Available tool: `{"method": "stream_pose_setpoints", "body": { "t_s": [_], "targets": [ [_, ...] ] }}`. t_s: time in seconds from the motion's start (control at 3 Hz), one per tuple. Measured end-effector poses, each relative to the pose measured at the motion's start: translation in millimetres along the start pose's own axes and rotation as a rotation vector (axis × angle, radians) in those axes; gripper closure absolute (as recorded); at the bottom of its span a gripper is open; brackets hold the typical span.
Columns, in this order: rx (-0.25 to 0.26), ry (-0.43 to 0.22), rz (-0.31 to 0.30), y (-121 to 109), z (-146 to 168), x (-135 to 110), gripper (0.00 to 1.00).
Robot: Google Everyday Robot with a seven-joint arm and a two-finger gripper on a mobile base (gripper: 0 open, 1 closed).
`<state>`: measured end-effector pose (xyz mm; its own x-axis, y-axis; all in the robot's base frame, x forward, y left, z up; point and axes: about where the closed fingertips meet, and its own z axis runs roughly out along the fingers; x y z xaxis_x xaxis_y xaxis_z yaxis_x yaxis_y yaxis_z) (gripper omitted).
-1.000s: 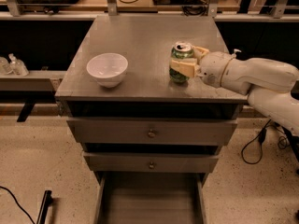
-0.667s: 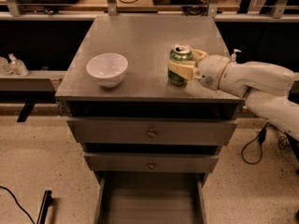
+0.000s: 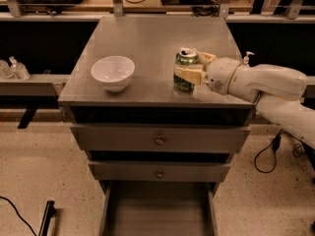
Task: Pick green can from bottom drawer and place on counter
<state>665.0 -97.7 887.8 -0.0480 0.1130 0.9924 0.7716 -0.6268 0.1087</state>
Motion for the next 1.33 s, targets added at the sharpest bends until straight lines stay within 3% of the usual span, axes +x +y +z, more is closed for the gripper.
{"method": "stream_pose_setpoints", "body": {
  "t_s": [0.33, 0.67, 1.0, 1.33],
  "targets": [
    [-0.012, 0.019, -0.008, 3.4, -4.6, 4.8, 0.05],
    [-0.013, 0.022, -0.012, 9.2, -11.0, 7.4, 0.00],
    [-0.055, -0.014, -0.038, 25.4, -46.0, 12.9, 0.00],
    [-0.096, -0.035, -0.015, 27.7, -70.0, 12.8, 0.00]
  ]
}}
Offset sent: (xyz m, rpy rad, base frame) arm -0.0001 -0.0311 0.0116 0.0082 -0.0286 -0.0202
